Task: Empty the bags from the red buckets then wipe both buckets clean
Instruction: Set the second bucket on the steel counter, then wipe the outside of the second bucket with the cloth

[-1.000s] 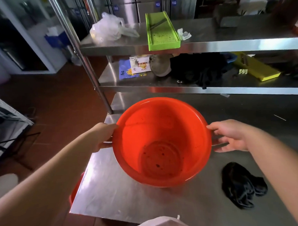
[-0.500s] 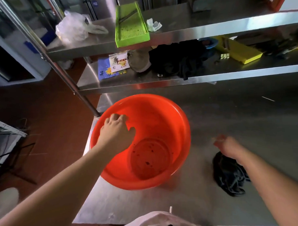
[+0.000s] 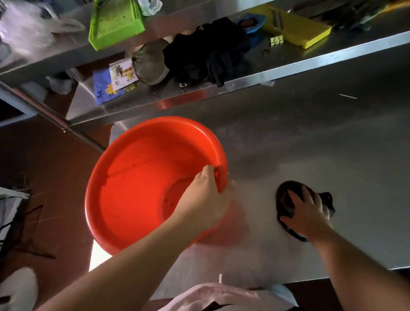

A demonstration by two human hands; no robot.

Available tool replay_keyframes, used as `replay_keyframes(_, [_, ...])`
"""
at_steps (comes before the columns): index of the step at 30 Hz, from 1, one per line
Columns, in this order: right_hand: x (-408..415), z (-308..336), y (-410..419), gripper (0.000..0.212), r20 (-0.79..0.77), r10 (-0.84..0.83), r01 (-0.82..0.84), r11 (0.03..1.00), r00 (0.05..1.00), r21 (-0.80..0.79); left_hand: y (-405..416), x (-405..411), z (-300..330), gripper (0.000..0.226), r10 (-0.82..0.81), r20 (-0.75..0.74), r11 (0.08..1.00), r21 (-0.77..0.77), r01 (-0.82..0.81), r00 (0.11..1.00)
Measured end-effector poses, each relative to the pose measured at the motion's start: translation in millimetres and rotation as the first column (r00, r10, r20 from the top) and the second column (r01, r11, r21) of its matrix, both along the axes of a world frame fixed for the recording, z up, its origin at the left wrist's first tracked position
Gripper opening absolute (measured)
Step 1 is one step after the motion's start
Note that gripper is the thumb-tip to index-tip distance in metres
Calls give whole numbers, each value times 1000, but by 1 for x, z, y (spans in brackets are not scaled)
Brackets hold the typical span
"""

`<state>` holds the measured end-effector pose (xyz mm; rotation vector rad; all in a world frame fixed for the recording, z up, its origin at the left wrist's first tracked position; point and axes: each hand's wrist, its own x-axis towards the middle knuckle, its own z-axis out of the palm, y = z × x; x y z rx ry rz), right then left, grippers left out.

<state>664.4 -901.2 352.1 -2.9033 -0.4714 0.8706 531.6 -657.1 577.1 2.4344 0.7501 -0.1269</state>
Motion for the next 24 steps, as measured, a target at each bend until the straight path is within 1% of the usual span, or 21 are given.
replay_keyframes(4, [-10,-10,-5,87,14,-58,58,998,998,-7,-6,5,0,32,56,21,998,26,-56,998])
replay_keyframes(8, [-17,-9,-3,66,118,-19,22,999,993,-28,-7,9,2,30,85,-18,995,52,-84,996])
replay_keyframes(9, [-17,-7,-2,65,111,-10,14,999,994,-32,-8,9,3,30,88,-26,995,51,-86,996])
replay_keyframes(11, [-12,-5,1,63,47,-44,44,999,998,2,-7,9,7,30,78,-26,995,64,-76,997])
replay_keyframes(13, [-4,-3,5,64,-60,-159,166,977,985,134,3,8,14,30,63,-13,992,108,-62,998])
replay_keyframes(14, [-1,-1,7,65,-131,-232,257,939,964,227,11,8,18,31,61,-2,991,123,-61,998])
replay_keyframes(16, [-1,10,15,64,-271,-354,438,807,895,395,32,7,30,33,82,17,993,86,-83,996])
replay_keyframes(18, [-4,26,28,61,-377,-451,587,645,809,489,53,4,44,36,130,38,991,9,-130,991])
replay_keyframes(19, [-6,35,37,58,-418,-479,636,567,772,524,62,3,49,35,155,54,988,-34,-153,986])
replay_keyframes(21, [-8,50,56,48,-492,-480,683,425,727,594,78,-1,57,23,207,95,971,-139,-193,974])
replay_keyframes(22, [-9,58,66,43,-522,-458,688,370,719,624,84,-3,63,17,241,113,957,-194,-216,964])
replay_keyframes(23, [-8,66,77,41,-545,-431,688,330,719,647,90,-6,69,15,275,121,940,-241,-241,954])
replay_keyframes(24, [-8,74,86,43,-559,-407,684,302,722,664,95,-8,75,15,305,124,921,-289,-260,944])
